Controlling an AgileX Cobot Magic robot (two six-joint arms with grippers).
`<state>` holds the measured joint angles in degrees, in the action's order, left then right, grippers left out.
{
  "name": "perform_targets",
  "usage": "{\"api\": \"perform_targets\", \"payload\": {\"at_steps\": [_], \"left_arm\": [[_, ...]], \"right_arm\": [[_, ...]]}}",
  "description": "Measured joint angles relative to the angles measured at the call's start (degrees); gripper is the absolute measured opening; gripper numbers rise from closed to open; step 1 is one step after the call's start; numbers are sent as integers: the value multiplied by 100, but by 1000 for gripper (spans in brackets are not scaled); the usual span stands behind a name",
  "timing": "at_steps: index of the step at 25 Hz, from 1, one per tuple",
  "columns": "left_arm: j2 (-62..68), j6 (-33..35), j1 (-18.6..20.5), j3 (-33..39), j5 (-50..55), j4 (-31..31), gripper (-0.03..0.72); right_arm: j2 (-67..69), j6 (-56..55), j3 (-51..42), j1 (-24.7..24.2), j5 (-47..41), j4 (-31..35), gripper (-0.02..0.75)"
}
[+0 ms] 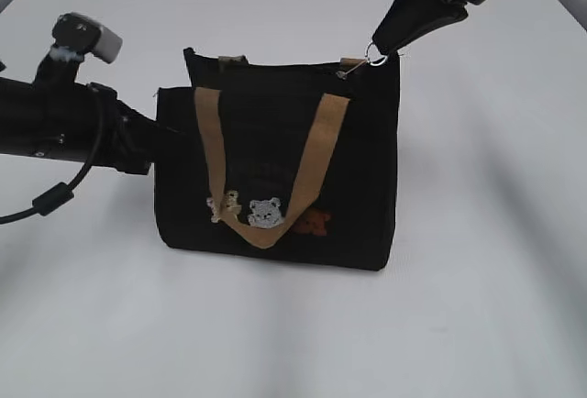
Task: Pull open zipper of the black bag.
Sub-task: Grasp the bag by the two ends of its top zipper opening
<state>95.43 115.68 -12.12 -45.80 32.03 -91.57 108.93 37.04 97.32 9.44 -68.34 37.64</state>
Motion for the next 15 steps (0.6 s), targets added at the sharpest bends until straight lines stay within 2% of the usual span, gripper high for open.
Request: {"api": "perform_targets", "payload": {"at_steps": [3, 7, 9, 11, 13, 15], "left_arm": [[-51, -337, 0, 0, -121, 117, 75], [-245, -875, 0, 6, -201, 571, 98], [-357, -1109, 0, 10, -201, 736, 118], [-503, -1409, 0, 10, -201, 875, 181], [-665, -1922, 13, 10, -165, 1112, 259], [-857, -2757, 20, 10, -133, 1671, 307]], "right_arm": [[-99, -216, 0, 103, -21, -197, -1], [-378, -759, 0, 115, -74, -853, -1], [-515, -957, 0, 115, -84, -933, 10], [-598, -1068, 0, 134, -103, -906, 64], [-645, -1162, 0, 192, -110, -882, 181], [-686, -1350, 0, 249, -110, -877, 302]]}}
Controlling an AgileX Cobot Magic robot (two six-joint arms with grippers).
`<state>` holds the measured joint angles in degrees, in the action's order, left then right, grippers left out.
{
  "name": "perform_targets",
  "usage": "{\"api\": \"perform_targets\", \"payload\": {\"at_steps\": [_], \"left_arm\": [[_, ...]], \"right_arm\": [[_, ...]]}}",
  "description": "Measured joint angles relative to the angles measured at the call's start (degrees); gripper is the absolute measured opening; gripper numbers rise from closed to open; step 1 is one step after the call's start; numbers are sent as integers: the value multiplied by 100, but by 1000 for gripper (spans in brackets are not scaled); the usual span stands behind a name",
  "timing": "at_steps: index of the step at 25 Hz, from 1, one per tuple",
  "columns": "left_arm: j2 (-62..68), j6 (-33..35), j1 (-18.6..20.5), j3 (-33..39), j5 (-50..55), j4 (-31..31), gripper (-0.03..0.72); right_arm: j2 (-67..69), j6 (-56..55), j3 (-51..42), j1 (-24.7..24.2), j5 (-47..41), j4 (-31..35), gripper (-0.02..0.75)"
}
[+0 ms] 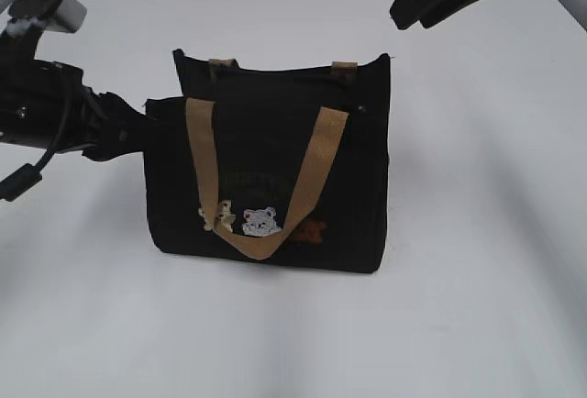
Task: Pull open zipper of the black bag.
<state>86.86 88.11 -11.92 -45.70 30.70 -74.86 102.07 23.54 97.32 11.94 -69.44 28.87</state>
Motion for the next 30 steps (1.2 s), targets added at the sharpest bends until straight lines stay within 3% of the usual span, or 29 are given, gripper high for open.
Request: {"api": "perform_targets", "payload": {"at_steps": [2, 5, 7, 9, 13, 19, 25, 30], "left_arm": [[-167, -1423, 0, 0, 31, 894, 307], [-435, -3998, 0, 0, 178, 2990, 239], [-712, -5321, 5, 8, 409, 4391, 211], [-1111, -6228, 18, 13, 743, 5193, 201], [-2445, -7091, 18, 20, 1371, 5809, 190], [-4986, -8261, 18, 14, 2507, 6709, 182], [-6744, -8464, 29, 65, 3482, 7302, 181], [-7760, -8457, 29, 862, 3529, 7426, 181]], "right_arm": [[-68, -417, -60, 46, 0, -21, 366], [-413, -911, -543, 163, 0, -330, 370], [-854, -1070, -1091, 289, 0, -739, 359], [-1408, -1175, -1858, 357, 0, -1143, 353], [-2997, -1222, -3586, 379, 0, -1692, 349], [-5954, -1227, -5746, 379, -8, -1946, 349], [-8377, -1227, -6695, 379, 164, -2135, 348], [-9649, -1227, -6913, 379, 511, -2156, 348]]}}
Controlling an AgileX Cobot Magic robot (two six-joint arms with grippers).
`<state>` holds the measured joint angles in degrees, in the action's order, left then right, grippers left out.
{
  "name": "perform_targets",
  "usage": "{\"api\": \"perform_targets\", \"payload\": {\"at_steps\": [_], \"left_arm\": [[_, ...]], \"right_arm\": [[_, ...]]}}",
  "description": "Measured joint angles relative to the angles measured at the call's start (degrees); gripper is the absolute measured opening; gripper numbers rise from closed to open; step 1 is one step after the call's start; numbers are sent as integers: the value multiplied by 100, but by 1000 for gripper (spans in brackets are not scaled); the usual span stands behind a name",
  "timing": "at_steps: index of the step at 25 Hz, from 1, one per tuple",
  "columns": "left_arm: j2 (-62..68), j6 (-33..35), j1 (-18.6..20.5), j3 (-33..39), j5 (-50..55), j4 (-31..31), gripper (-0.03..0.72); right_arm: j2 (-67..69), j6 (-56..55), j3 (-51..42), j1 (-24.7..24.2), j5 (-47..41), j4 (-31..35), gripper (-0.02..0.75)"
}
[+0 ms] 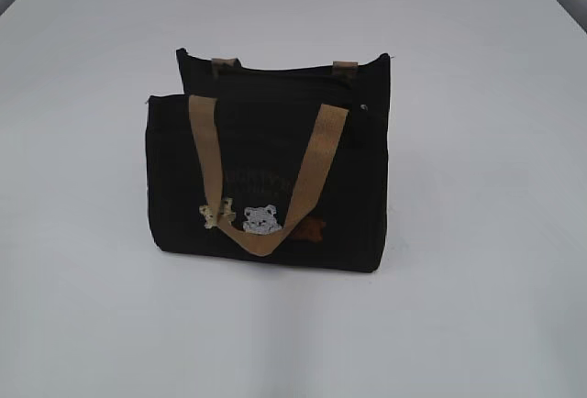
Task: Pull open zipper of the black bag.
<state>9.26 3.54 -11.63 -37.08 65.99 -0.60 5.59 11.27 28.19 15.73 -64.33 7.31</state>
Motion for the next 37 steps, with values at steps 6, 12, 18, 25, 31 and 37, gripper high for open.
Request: {"api": "perform_targets", "payload": {"at_steps": [6, 12, 18, 25, 31, 37], "left_arm": [[-939, 176, 0, 681, -383, -223, 181], [-980, 206, 0, 686, -485, -237, 181], [-980, 206, 0, 686, -498, -237, 181], [-980, 208, 858, 686, -504, -237, 181], [-980, 208, 748, 686, -504, -237, 181], [-980, 208, 754, 686, -504, -240, 181]], "right_arm": [[-594, 0, -28, 0, 75, -15, 305], [-594, -90, -28, 0, 91, -58, 286], [-594, -98, -28, 0, 96, -68, 285], [-594, -105, -35, -1115, 96, -68, 284], [-594, -108, -35, -1458, 109, -87, 284], [-594, -112, -35, -1466, 120, -87, 284]]}}
